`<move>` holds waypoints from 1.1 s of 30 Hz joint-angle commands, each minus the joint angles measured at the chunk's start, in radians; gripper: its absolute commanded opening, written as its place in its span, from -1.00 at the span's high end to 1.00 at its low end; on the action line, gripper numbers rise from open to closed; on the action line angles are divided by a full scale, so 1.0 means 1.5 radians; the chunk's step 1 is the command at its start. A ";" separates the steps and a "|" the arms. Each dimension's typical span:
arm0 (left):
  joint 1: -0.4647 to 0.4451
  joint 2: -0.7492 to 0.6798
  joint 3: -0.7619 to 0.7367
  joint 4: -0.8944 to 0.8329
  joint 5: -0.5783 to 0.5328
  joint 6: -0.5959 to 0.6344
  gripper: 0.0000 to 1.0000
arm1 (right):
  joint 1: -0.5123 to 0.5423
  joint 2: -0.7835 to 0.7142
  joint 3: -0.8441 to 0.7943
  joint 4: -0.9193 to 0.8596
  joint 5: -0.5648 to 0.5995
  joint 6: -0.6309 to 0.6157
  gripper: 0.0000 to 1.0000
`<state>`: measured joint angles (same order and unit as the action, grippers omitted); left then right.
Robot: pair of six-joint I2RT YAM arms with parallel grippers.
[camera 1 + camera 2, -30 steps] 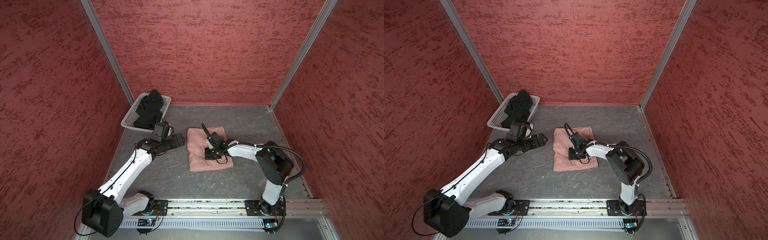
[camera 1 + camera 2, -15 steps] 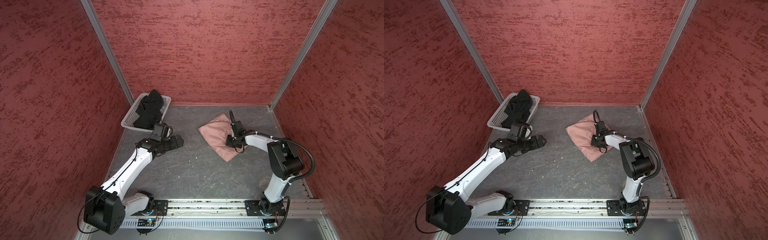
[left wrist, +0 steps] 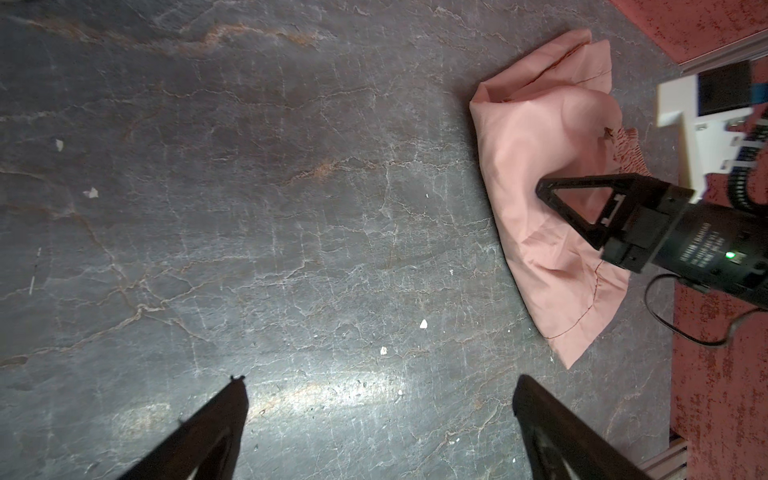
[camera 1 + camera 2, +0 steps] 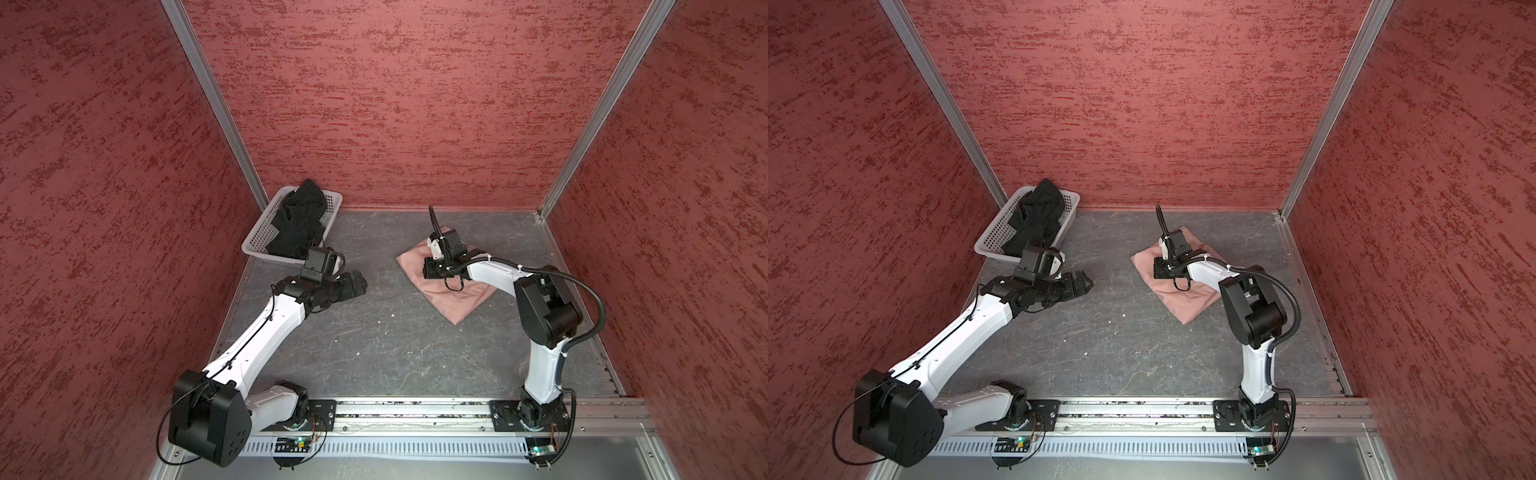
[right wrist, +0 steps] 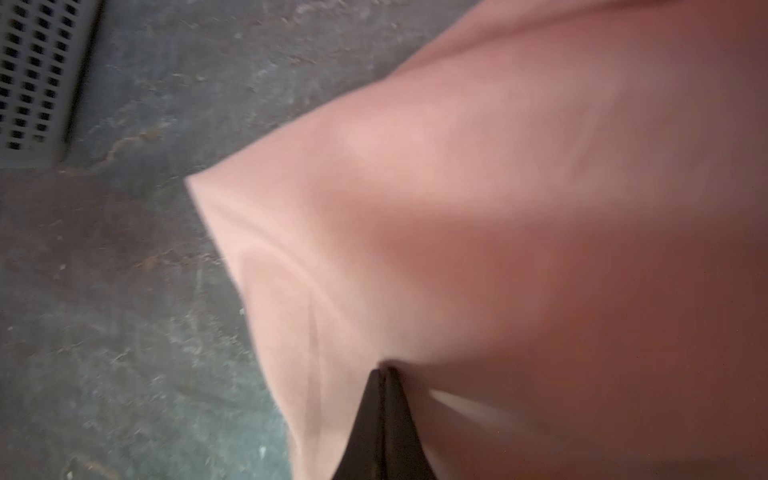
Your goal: Fold and stack the shorts
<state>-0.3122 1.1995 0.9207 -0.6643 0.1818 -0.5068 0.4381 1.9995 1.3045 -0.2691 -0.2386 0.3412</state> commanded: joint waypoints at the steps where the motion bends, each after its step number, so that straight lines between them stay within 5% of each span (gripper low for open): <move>1: 0.003 0.007 0.013 -0.015 -0.005 0.011 -0.99 | -0.005 0.036 0.017 0.012 0.023 0.023 0.94; 10: -0.007 0.028 0.035 -0.002 -0.010 0.010 -0.99 | -0.084 0.066 -0.005 0.072 0.002 0.044 0.96; 17: -0.044 0.074 0.093 -0.026 -0.041 0.003 -0.99 | -0.159 0.119 0.047 0.045 0.012 -0.016 0.97; 23: -0.063 0.112 0.132 -0.031 -0.047 -0.005 -0.99 | -0.255 0.131 0.086 0.056 -0.054 -0.010 0.97; 33: -0.067 0.144 0.187 -0.047 -0.050 0.003 -0.99 | -0.311 0.128 0.176 -0.025 -0.040 0.008 0.96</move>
<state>-0.4091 1.4094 1.1755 -0.7212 0.1238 -0.5110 -0.0143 2.2166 1.5604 -0.2535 -0.3183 0.3477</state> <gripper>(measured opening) 0.994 0.044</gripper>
